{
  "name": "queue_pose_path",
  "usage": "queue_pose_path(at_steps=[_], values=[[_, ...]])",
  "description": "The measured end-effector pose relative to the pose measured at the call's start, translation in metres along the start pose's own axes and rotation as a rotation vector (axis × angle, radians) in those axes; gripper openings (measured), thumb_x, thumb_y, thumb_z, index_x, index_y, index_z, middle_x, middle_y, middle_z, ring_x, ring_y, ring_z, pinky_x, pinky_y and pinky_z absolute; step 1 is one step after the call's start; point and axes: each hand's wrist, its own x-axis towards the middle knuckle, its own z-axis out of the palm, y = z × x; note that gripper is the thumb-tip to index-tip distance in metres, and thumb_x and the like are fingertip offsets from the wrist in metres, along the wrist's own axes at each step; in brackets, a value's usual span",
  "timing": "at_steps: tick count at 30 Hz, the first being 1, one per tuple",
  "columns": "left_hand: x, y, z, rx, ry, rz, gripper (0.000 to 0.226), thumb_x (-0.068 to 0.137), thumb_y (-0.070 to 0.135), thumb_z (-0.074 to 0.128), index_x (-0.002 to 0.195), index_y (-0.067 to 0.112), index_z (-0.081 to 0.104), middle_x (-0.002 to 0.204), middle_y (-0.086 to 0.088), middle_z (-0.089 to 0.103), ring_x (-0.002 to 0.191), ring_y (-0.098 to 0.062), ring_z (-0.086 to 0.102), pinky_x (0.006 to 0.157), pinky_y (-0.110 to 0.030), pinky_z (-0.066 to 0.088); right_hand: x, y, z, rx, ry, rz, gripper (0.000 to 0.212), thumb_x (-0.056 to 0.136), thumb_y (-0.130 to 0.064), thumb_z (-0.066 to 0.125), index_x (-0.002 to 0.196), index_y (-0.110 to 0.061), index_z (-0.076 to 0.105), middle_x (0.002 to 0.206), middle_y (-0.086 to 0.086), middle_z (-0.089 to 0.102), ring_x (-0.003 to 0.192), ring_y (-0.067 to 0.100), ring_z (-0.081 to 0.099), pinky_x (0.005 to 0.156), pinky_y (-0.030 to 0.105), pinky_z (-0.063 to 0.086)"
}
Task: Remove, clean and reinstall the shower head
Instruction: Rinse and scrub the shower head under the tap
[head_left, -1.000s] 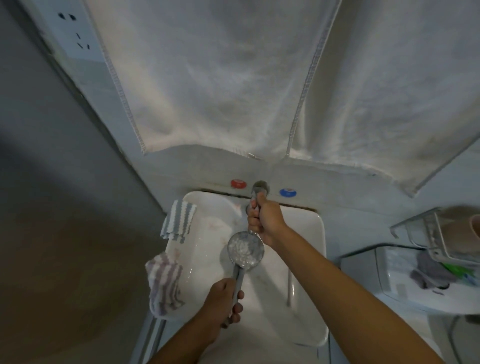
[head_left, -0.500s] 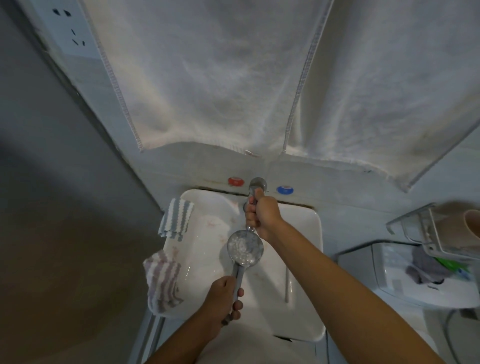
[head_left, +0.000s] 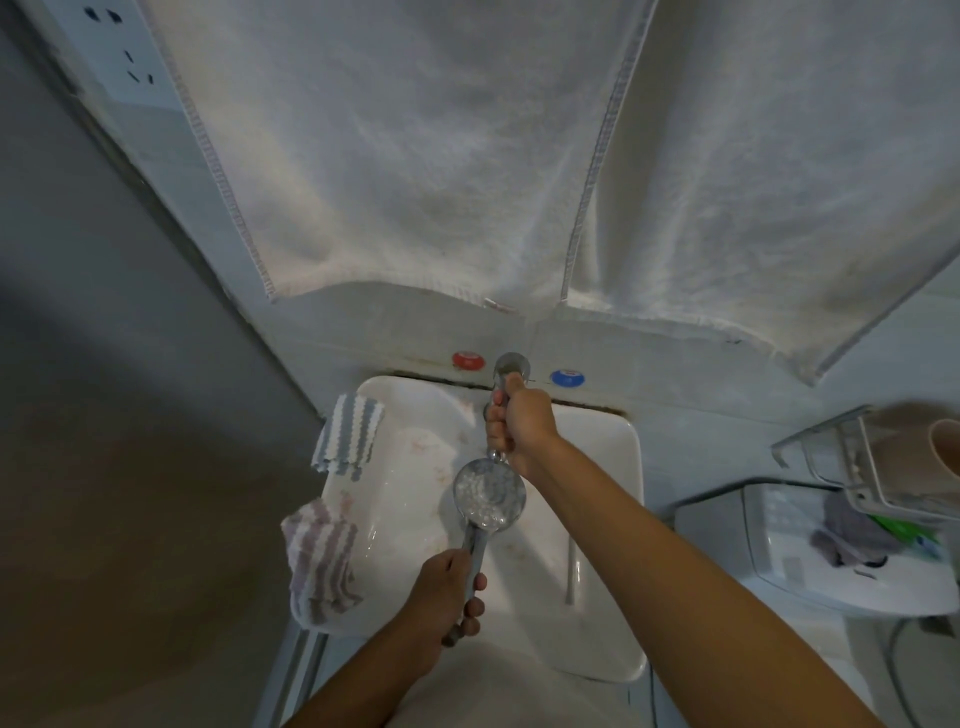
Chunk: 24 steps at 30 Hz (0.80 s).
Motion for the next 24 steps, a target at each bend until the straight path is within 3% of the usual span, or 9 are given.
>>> queue_pose_path(at_steps=[9,14,24], values=[[0.0048,-0.0008,0.0019,-0.046,0.002,0.008,0.031,0.093,0.028,0.034,0.081,0.011,0.056,0.059,-0.004,0.053,0.045,-0.016,0.043,0.048,-0.024,0.029,-0.0022,-0.0051,0.0018,0.002,0.020,0.015,0.044,0.105,-0.037,0.032,0.066,-0.018,0.041,0.046,-0.004,0.036,0.033,0.008,0.024,0.033,0.018,0.018],[0.0053,0.0009,0.0034,-0.029,0.015,-0.005,0.030,0.092,0.027,0.034,0.079,0.011,0.055,0.051,-0.002,0.050,0.042,-0.016,0.042,0.047,-0.023,0.026,-0.0030,-0.0064,0.0028,0.002,0.024,0.009,0.044,0.105,-0.036,0.032,0.066,-0.017,0.041,0.045,-0.003,0.035,0.032,0.008,0.023,0.032,0.017,0.017],[0.0036,0.0061,0.0022,0.005,0.004,-0.020,0.033,0.095,0.029,0.031,0.083,0.011,0.055,0.053,-0.002,0.051,0.040,-0.015,0.042,0.044,-0.020,0.024,-0.0049,-0.0081,0.0042,0.008,0.027,0.012,0.042,0.105,-0.036,0.031,0.068,-0.017,0.041,0.044,-0.004,0.035,0.031,0.008,0.023,0.032,0.017,0.017]])
